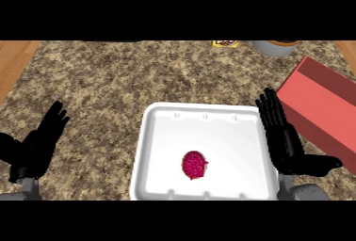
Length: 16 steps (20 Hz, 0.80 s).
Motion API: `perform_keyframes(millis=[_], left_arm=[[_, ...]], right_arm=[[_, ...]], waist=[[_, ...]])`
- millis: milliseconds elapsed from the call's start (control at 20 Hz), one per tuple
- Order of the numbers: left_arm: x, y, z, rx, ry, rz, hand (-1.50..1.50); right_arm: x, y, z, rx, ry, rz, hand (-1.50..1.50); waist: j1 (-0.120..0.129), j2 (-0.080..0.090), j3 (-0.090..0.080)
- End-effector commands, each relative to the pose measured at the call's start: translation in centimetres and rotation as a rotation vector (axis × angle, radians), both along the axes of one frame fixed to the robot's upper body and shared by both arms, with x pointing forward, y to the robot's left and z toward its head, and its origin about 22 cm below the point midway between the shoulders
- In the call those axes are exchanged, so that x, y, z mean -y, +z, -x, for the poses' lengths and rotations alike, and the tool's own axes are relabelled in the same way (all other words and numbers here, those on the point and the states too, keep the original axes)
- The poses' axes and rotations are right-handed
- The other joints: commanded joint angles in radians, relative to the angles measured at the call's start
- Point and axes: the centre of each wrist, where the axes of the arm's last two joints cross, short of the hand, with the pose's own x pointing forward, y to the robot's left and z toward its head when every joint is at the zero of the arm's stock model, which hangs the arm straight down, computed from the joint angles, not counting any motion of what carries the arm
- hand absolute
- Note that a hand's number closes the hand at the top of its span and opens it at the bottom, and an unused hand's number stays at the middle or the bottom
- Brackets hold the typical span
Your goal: Pick the cupcake from the tray and place it in the cardboard box
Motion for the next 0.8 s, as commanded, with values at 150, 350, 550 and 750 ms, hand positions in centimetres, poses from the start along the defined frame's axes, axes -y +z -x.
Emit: perform_keyframes(millis=[150,350,550,750], left_arm=[[0.0,4.0,-1.5,0.201,-0.152,-0.201,0.0],[1.1,5.9,-2.3,0.264,-0.252,-0.267,0.0],[2.0,6.9,-2.8,0.299,-0.321,-0.299,0.0],[2.9,5.5,-2.1,0.298,-0.361,-0.285,0.0]], right_arm=[[0.8,4.5,1.0,0.156,-0.345,0.195,-1.5],[7.1,2.1,3.5,-0.012,-0.537,0.55,-1.5],[4.4,3.3,7.0,0.077,-0.569,0.64,-1.5],[3.4,4.1,9.6,0.083,-0.486,0.845,-1.5]], waist=[[-0.105,-0.041,-0.009],[-0.189,-0.04,-0.018],[-0.144,-0.032,-0.01],[-0.103,-0.023,-0.013]])
